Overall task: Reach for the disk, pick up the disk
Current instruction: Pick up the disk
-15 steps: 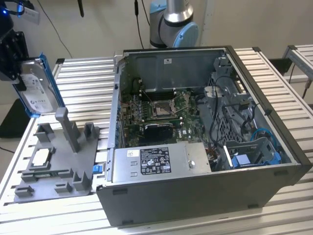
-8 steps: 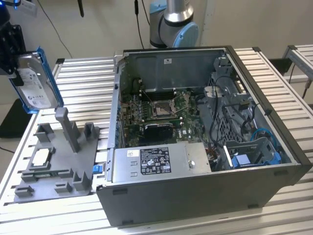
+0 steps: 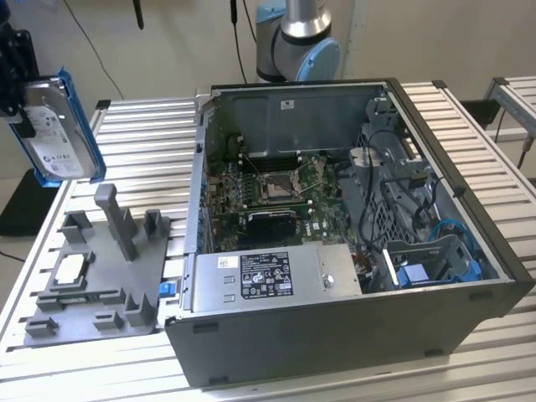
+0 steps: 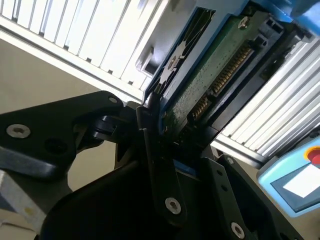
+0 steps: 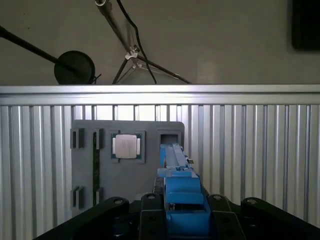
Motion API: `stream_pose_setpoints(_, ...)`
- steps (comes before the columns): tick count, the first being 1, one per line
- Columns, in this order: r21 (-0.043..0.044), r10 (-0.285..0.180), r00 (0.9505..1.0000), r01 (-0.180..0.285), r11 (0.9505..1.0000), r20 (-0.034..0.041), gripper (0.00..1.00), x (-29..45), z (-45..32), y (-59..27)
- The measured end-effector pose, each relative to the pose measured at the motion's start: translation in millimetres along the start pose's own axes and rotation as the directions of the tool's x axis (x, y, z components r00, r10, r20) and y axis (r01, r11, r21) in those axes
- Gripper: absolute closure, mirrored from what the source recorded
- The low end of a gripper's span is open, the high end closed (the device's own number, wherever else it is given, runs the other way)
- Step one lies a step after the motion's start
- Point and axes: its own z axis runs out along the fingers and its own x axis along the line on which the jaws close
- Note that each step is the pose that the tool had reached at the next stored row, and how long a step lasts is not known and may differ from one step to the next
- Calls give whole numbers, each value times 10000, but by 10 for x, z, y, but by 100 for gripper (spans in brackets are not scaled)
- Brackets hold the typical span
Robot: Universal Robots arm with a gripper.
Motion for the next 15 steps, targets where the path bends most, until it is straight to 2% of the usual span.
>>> stream_pose_setpoints(15,-1,-38,10000,38,10000,-2,100,0,-254,8)
